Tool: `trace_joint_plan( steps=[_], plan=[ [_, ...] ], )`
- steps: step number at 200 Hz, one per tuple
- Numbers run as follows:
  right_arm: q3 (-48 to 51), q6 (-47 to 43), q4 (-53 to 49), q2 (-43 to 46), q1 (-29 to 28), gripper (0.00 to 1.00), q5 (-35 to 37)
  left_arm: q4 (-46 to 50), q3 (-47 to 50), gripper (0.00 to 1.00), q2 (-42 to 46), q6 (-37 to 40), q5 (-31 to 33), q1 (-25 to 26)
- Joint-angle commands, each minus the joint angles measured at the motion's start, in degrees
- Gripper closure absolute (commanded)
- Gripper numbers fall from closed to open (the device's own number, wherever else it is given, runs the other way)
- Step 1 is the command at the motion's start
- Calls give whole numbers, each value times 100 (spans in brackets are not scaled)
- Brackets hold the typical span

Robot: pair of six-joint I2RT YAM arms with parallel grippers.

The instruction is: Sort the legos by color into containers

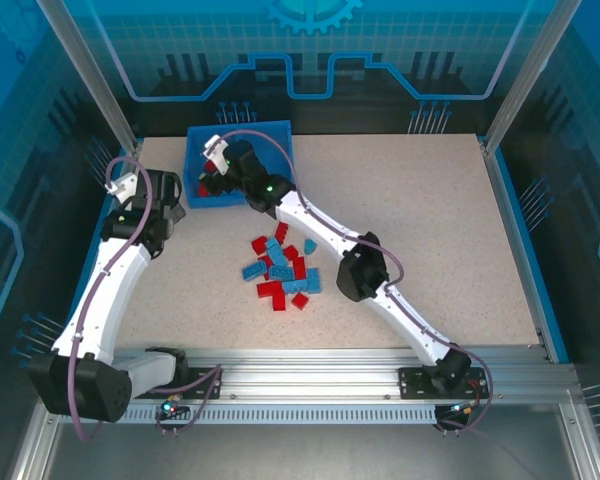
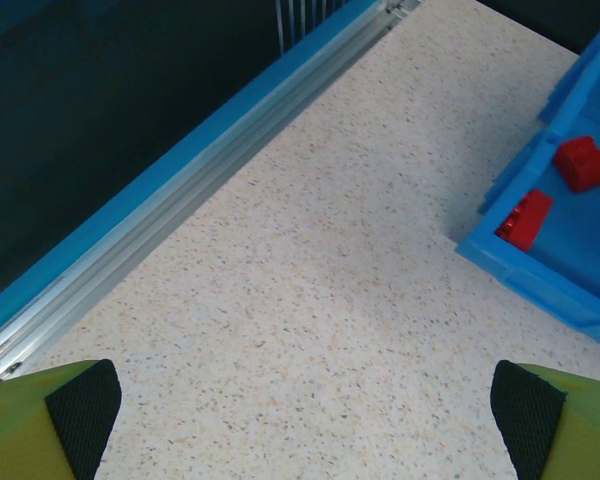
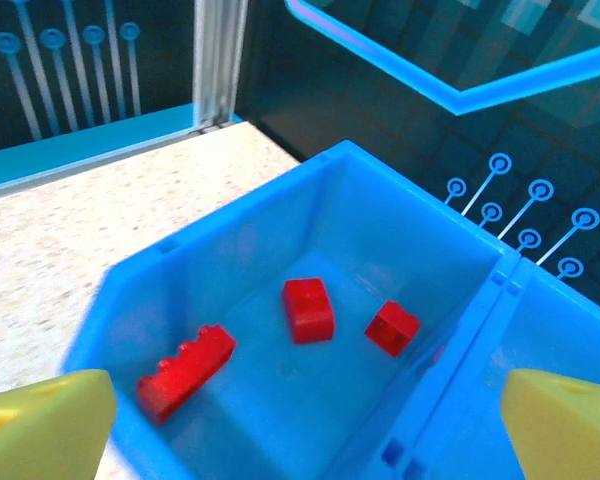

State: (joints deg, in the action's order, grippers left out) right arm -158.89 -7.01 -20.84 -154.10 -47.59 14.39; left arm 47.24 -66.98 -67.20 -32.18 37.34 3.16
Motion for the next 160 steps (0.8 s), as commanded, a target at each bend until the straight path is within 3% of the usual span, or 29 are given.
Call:
trace_joint_plan(
  steps=[1,28,50,86,112,160],
  plan=[
    [357,443,-1225,1676,-125,0,-685,-363,89,1,40,504,-761,-17],
    [2079,691,-2255,3388,-101,0,-1384,-517,53,1,-1,693,-2303,-9],
    [3656,909,-2775,4767,-108,0,-1378,-477,-123,1,-176,536,-3591,215],
    [6473,2169,-2729,7046,-67,0,-751,-432,-602,1,-958,159,-3263,1502],
    [8159,3045,-2603,8424,-30,0,-657,-453,-1197,5,-1998,264,-3132,2087],
    [9223,3744,-3203,9898,-3,0,-550,-97,-2516,17,-4004,653,-2622,2461]
  ],
)
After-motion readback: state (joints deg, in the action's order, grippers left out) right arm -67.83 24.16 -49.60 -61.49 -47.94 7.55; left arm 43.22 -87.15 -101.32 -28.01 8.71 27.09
